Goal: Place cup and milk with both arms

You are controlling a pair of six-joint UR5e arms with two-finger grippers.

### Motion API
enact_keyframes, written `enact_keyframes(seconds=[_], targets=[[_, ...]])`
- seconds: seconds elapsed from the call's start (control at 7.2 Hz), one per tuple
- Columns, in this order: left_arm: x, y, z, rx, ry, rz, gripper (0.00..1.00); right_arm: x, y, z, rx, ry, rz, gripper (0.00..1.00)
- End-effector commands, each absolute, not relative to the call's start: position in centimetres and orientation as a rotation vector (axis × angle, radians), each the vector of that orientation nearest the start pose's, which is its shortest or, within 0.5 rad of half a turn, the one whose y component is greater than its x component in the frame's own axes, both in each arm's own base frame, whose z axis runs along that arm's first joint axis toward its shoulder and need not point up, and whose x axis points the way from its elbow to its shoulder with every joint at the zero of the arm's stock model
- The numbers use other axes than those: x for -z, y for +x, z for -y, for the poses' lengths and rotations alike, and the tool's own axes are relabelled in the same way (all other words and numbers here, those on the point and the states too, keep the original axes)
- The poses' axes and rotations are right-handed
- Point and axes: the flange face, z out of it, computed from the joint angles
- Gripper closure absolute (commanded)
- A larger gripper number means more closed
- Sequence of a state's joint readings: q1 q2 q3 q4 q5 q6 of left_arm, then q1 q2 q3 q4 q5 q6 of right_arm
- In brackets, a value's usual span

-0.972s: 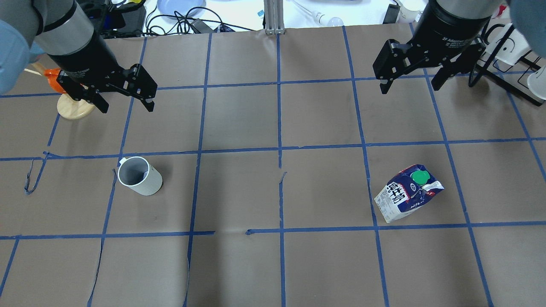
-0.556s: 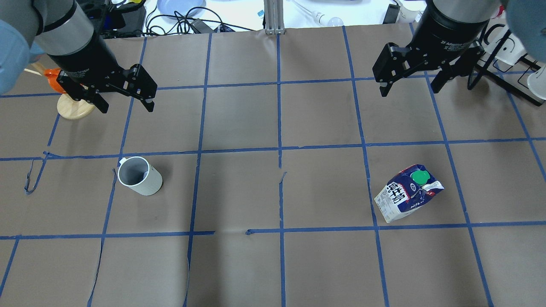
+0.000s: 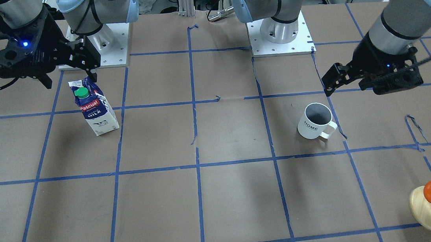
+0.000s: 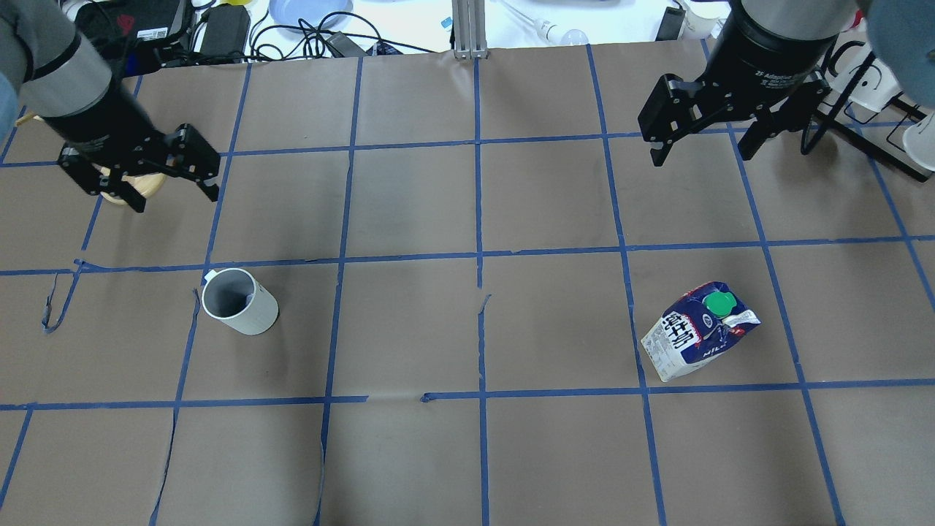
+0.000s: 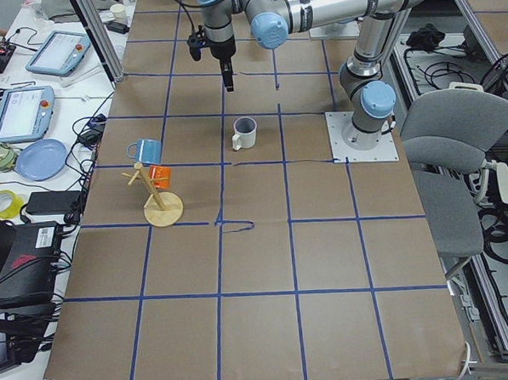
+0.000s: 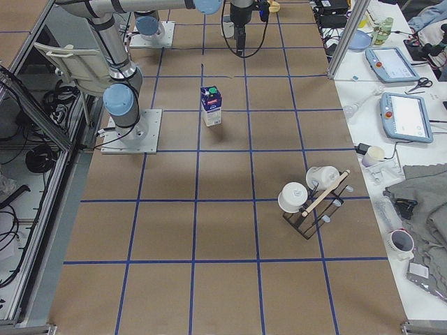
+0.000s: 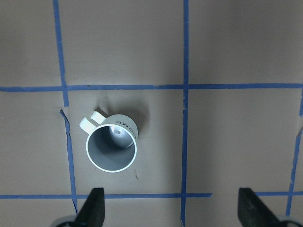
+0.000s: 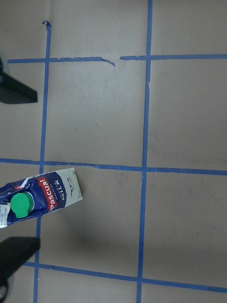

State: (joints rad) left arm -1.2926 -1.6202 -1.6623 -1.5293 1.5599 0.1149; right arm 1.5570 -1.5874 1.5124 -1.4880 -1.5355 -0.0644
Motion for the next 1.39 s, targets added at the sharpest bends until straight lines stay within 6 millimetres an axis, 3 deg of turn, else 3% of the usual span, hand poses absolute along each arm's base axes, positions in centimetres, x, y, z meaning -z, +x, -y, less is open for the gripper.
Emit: enact_keyframes(seconds=[0.0, 0.14, 0.28, 0.69, 1.25], targets=[[-35.9, 4.4, 50.2, -0.21, -0.438, -3.146, 0.0, -51.7, 13.0, 48.5, -0.01, -0.078, -3.105, 0.0], [-32.6, 4.3, 49.2, -0.197, -0.511, -3.13, 0.0, -51.7, 13.0, 48.5, -0.01, -0.078, -3.105, 0.0], [-31.1, 4.2, 48.9, -0.2, -0.535, -3.124, 0.0, -51.6, 13.0, 48.5, -0.012, -0.078, -3.105, 0.0], [-27.4, 5.5, 49.7, -0.323, -0.722, -3.08, 0.0, -51.6, 13.0, 48.4, -0.015, -0.078, -3.105, 0.0], [-23.5, 5.7, 50.3, -0.449, -0.749, -3.071, 0.0, -51.6, 13.0, 48.4, -0.014, -0.081, -3.105, 0.0]])
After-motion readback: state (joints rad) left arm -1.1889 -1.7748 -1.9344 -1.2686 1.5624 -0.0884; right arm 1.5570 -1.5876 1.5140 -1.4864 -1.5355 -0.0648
